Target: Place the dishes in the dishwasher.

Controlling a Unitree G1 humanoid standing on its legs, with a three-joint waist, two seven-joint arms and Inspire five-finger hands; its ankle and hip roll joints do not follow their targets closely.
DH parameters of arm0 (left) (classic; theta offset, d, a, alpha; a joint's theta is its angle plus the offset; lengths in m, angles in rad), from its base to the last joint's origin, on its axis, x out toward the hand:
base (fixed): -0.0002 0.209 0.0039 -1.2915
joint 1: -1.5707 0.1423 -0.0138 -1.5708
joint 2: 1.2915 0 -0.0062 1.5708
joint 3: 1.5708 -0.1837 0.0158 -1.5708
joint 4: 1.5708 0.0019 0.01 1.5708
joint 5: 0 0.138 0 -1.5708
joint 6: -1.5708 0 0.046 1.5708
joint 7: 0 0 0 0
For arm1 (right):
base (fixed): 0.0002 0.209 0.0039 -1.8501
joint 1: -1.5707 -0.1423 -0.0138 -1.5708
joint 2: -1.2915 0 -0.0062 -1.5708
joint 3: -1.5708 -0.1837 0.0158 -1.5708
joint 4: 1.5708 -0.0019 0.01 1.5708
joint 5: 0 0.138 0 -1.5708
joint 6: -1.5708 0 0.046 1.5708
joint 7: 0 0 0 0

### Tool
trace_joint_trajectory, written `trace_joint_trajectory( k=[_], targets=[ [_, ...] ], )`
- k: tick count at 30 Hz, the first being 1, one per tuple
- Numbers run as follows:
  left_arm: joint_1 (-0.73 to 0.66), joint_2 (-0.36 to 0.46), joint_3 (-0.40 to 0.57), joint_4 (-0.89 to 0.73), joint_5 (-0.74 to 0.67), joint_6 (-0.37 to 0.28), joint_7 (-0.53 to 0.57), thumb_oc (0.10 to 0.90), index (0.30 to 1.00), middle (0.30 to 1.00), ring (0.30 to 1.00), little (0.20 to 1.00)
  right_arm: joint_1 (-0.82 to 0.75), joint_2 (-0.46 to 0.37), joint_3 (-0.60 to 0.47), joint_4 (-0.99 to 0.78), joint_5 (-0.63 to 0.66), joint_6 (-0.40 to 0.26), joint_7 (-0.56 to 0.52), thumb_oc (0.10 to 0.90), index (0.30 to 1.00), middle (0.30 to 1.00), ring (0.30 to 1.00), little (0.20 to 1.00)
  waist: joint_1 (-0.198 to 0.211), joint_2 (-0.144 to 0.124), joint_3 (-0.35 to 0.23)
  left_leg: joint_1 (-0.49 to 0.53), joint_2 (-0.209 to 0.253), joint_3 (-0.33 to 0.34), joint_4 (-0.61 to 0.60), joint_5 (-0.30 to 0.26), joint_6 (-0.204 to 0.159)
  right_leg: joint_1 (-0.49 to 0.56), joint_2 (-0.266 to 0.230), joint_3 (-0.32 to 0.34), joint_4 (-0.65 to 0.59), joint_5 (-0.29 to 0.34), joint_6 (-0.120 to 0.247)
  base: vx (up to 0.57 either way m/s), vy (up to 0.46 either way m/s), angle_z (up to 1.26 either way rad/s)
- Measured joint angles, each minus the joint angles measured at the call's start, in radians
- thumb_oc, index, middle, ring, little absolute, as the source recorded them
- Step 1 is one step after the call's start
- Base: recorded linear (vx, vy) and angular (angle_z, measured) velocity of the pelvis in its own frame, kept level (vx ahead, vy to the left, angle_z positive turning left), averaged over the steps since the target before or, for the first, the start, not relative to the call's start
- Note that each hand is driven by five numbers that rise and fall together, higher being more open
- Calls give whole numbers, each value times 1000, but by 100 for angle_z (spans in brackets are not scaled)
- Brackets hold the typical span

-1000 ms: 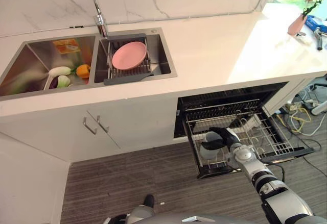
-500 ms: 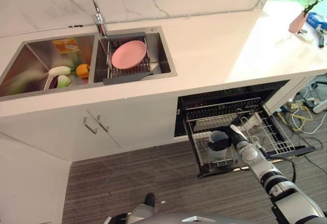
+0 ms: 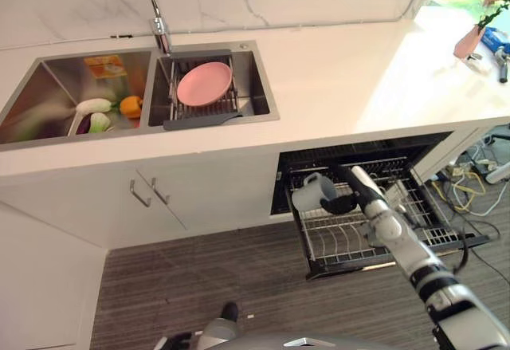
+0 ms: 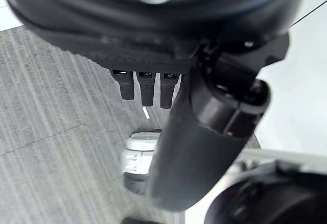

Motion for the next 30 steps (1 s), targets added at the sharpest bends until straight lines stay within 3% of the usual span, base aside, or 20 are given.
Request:
trace_joint_trajectory(
  k=[1, 14, 19, 23, 27, 30],
  targets=[
    [-15, -6, 4, -7, 0, -6, 1, 800, 900, 900, 900, 900, -8, -29, 35, 5, -11, 79, 10, 800, 900, 900, 900, 900, 9, 4, 1, -9, -1, -2, 0, 0, 1, -6, -1, -2, 0, -1, 1, 0, 0, 0],
    [-24, -19, 11, 19, 0, -4, 19, 800, 900, 900, 900, 900, 24, -24, 66, -34, -10, 84, 33, 800, 900, 900, 900, 900, -19, 16, 7, 2, 6, 3, 0, 2, 1, -2, 0, 5, -1, 1, 0, 0, 0, 0],
    [-23, -23, 12, 20, 0, -3, 22, 800, 900, 900, 900, 900, 75, -25, 22, -205, 8, 82, 32, 800, 900, 900, 900, 900, -24, 22, 9, 1, 6, 4, 0, 2, 1, -3, 0, 6, -1, 1, 0, 0, 0, 0],
    [-22, -30, 23, 20, 0, -2, 23, 800, 900, 900, 900, 900, 169, -18, -34, -399, 93, 52, 31, 800, 900, 900, 900, 900, -31, 29, 8, 3, 6, 4, 0, 2, 1, -2, -1, 7, -1, 1, 0, 0, 0, 0],
    [-21, -35, 44, 20, 0, 0, 21, 800, 900, 900, 900, 900, 317, 28, -128, -622, 212, -19, 26, 800, 900, 900, 900, 900, -45, 34, 7, 4, 5, 3, -1, 2, 1, 0, -1, 5, -1, 1, 0, 0, 0, 0],
    [-19, -37, 44, 20, 0, 6, 20, 800, 900, 900, 900, 900, 360, 39, -137, -682, 233, -56, 1, 800, 900, 900, 900, 900, -65, 40, 6, 3, 5, 3, -1, 2, 1, 0, -1, 6, -1, 1, 0, 0, 0, 0]
  ],
)
